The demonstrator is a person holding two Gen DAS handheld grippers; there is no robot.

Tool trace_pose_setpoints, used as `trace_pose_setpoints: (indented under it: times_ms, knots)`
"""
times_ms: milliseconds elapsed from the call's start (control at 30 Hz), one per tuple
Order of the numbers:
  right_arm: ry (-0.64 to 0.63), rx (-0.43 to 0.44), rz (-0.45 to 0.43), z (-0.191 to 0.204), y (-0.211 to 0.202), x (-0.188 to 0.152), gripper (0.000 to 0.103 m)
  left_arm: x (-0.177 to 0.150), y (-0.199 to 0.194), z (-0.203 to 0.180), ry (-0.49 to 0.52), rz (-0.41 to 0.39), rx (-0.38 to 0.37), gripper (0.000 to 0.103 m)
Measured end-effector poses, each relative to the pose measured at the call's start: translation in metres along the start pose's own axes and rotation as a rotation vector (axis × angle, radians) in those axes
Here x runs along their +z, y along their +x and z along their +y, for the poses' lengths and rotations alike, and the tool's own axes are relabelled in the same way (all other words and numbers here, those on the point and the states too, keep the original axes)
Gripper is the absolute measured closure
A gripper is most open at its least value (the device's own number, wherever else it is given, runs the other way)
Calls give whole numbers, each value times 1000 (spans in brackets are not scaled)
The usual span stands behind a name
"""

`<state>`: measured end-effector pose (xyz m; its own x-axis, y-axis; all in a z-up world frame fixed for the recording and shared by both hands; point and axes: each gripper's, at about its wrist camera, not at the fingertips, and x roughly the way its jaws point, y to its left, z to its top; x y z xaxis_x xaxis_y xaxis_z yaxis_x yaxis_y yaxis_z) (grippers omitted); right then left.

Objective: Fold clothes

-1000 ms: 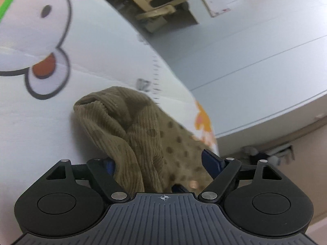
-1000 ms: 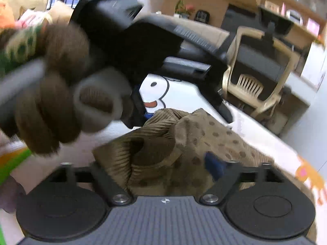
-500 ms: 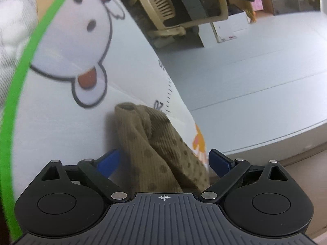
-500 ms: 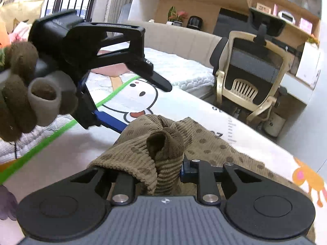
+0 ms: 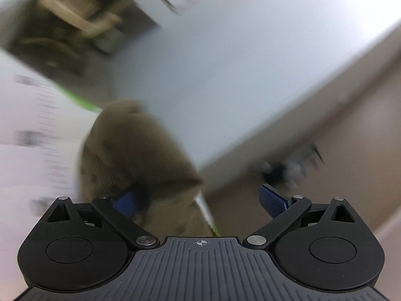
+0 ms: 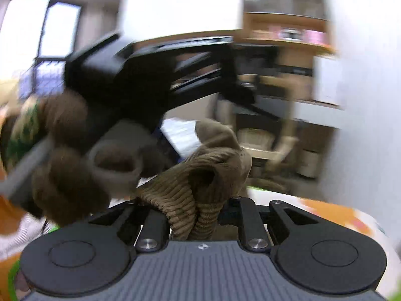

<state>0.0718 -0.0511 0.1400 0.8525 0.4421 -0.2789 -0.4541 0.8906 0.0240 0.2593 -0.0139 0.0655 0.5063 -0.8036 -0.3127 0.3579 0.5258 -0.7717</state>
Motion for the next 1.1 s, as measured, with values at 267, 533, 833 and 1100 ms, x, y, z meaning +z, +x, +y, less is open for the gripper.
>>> trace_pose_setpoints:
  times_ms: [267,533,833,1100]
  knots:
    - [459,-111,211,-127,-34,-84,80,-32,72,-25,42,220,-20,3]
    - [263,-125,63,-148,-98,-64,31,-9,3,-25,346,-18,396,2]
    - [-4,-94,-26,-137,-61,23,27,-30,8,24,361,103,499,2]
    - [-19,-129,377,-164,127,-19,20,-30,55,37,397,142,524,0]
